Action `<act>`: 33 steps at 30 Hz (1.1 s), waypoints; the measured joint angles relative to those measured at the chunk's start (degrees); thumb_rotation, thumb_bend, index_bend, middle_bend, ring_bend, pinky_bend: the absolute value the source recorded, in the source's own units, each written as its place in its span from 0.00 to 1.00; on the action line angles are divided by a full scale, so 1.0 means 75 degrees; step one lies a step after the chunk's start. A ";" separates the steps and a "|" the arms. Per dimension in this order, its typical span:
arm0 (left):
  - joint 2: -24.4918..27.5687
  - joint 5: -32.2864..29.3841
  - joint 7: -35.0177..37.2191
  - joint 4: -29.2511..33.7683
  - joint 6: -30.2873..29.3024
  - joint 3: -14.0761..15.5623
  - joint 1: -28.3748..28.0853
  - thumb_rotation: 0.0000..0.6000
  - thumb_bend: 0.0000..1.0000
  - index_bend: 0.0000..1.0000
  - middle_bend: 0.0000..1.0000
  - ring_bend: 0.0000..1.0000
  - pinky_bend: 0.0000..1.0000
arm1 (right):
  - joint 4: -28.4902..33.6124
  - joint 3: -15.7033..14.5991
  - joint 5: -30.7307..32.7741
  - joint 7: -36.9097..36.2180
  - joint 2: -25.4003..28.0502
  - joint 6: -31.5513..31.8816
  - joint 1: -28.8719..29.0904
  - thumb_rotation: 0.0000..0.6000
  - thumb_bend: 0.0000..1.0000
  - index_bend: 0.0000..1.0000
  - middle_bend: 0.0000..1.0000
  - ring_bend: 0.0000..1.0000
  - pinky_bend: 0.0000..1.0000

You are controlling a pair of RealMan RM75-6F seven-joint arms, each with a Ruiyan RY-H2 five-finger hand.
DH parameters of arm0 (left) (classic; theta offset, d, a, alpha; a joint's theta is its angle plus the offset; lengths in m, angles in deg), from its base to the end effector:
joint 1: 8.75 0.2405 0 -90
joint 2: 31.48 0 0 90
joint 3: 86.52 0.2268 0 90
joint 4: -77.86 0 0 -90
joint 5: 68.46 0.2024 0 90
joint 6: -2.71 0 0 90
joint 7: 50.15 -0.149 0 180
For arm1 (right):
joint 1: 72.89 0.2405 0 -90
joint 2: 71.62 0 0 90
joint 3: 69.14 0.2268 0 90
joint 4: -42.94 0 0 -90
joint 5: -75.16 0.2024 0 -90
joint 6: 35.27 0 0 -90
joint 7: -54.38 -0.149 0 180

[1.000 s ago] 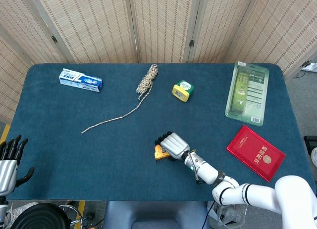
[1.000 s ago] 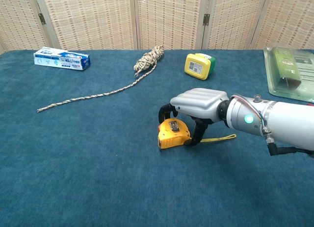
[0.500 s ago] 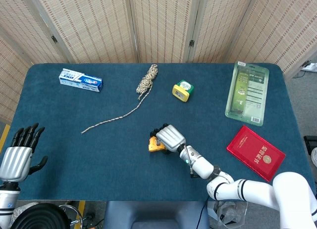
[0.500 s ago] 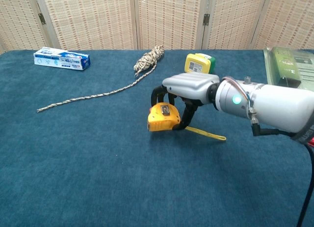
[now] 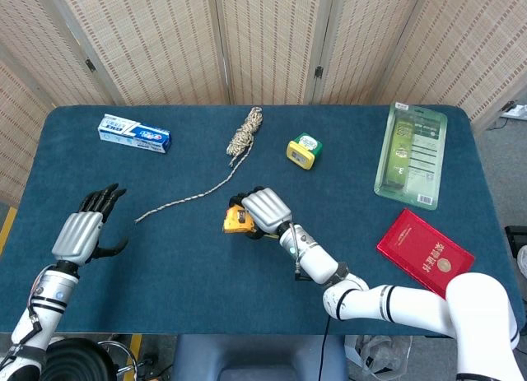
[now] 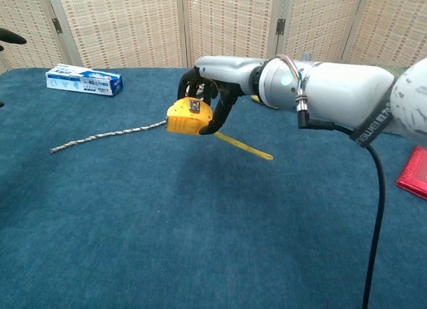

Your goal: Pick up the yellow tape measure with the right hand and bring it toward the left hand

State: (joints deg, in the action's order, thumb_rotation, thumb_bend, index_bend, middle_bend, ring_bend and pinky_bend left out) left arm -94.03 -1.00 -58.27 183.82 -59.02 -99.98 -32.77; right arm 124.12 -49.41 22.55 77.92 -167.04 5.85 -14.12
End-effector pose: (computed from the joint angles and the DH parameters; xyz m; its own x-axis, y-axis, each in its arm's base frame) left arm -0.1893 0.2838 0.1193 0.2675 0.1894 0.9448 0.9609 -0.1253 -0.2469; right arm -0.0099 -0.3542 -0.0477 0.4148 -0.3544 0.8381 -0.8280 -0.5289 0.1861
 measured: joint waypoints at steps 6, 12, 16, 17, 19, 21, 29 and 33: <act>-0.0209 -0.1786 -0.0173 0.0387 0.0615 -0.0369 -0.0775 1.00 0.54 0.00 0.00 0.01 0.01 | 0.0055 0.0155 0.0856 0.0185 -0.0084 0.0018 0.0533 1.00 0.27 0.54 0.50 0.36 0.25; -0.0724 -0.3257 -0.0742 0.0526 0.0551 -0.0485 -0.1405 1.00 0.47 0.00 0.00 0.00 0.01 | -0.0196 0.0281 0.1497 0.0082 -0.0307 -0.0083 0.0983 1.00 0.27 0.54 0.50 0.36 0.25; -0.1193 -0.4009 -0.0978 0.0518 0.0337 -0.0552 -0.1755 1.00 0.46 0.00 0.00 0.00 0.01 | -0.0453 0.0286 0.1708 0.0088 -0.0464 -0.0108 0.1290 1.00 0.27 0.54 0.50 0.36 0.25; -0.1351 -0.4156 -0.1002 0.0497 0.0243 -0.0581 -0.1841 1.00 0.46 0.00 0.00 0.00 0.01 | -0.0487 0.0292 0.1781 0.0073 -0.0493 -0.0129 0.1343 1.00 0.27 0.54 0.50 0.36 0.25; -0.1564 -0.4307 -0.1015 0.0453 0.0105 -0.0616 -0.1947 1.00 0.46 0.00 0.00 0.00 0.01 | -0.0616 0.0296 0.1912 0.0041 -0.0574 -0.0160 0.1467 1.00 0.27 0.54 0.50 0.36 0.25; -0.1753 -0.4426 -0.1020 0.0392 0.0020 -0.0631 -0.2047 1.00 0.46 0.00 0.00 0.00 0.01 | -0.0758 0.0293 0.1997 0.0001 -0.0671 -0.0164 0.1584 1.00 0.27 0.54 0.50 0.36 0.25; -0.2152 -0.4516 -0.0999 0.0216 -0.0279 -0.0620 -0.2204 1.00 0.46 0.00 0.00 0.00 0.00 | -0.1256 0.0278 0.2299 -0.0262 -0.1066 -0.0098 0.1801 1.00 0.27 0.54 0.50 0.36 0.25; -0.2283 -0.4535 -0.0996 0.0162 -0.0332 -0.0604 -0.2256 1.00 0.46 0.00 0.00 0.00 0.00 | -0.1490 0.0280 0.2388 -0.0351 -0.1237 -0.0041 0.1869 1.00 0.27 0.54 0.50 0.36 0.25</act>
State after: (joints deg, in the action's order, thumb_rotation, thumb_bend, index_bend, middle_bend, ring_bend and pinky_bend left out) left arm -111.16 -35.01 -65.74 185.03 -61.51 -104.51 -49.69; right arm 112.94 -47.31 40.46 75.29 -176.32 5.55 -0.11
